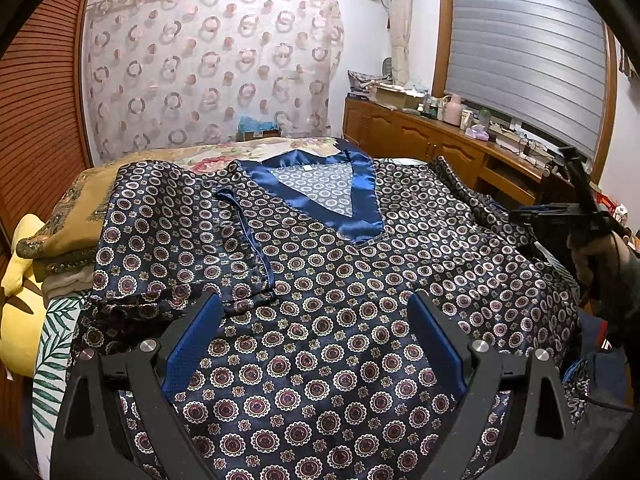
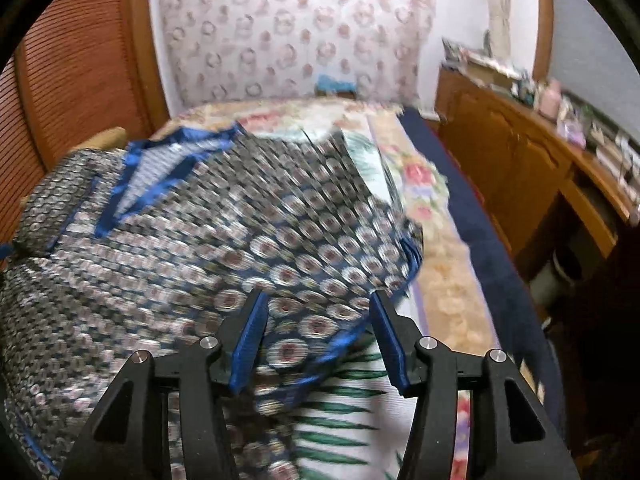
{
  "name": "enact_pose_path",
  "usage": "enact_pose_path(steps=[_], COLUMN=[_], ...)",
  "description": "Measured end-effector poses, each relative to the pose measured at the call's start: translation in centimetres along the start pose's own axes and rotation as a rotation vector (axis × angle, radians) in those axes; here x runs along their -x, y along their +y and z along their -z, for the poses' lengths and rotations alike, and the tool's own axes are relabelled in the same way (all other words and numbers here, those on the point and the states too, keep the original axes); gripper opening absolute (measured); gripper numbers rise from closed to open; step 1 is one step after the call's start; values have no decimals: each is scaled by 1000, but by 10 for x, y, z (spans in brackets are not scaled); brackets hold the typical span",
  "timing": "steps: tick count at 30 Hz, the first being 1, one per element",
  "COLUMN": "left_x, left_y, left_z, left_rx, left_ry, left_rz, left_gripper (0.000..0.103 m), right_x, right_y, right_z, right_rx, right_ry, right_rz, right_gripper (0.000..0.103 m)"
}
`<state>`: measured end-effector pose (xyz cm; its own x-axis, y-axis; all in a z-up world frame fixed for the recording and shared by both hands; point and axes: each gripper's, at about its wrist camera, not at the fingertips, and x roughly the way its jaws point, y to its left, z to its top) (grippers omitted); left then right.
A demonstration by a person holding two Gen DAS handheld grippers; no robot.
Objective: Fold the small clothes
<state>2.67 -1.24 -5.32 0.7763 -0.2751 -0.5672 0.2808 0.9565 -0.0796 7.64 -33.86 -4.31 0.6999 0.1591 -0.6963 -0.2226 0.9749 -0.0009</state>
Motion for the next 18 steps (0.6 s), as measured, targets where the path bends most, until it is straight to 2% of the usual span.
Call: enact_pose_path(steps=[4, 7, 9, 10, 12, 14, 18], left_x=[-3, -5, -7, -8, -9, -10, -10], left_y=[2, 2, 2, 2, 3, 4, 8], left_z=[1, 2, 3, 3, 3, 3, 2], left_rx=[0, 2, -1, -1, -1, 1, 0], left_ry=[13, 21, 26, 29, 34, 37, 32], left_rz=[-3, -1, 1, 2, 5, 9, -11], left_gripper=[94, 94, 94, 94, 94, 94, 94], right_x=[-18, -21, -21, -19, -18, -20, -11], right_y=[-17, -13, -9, -6, -2, 2, 3], right_z=[1, -2, 0, 2, 4, 4, -10], right_rx=[-41, -32, -1, 13, 34, 51, 70], right_ry=[57, 44, 33, 29, 26, 31, 21], right_rz=[50, 48, 43, 35, 14, -5, -19], right_gripper=[55, 54, 41, 37, 18, 6, 3])
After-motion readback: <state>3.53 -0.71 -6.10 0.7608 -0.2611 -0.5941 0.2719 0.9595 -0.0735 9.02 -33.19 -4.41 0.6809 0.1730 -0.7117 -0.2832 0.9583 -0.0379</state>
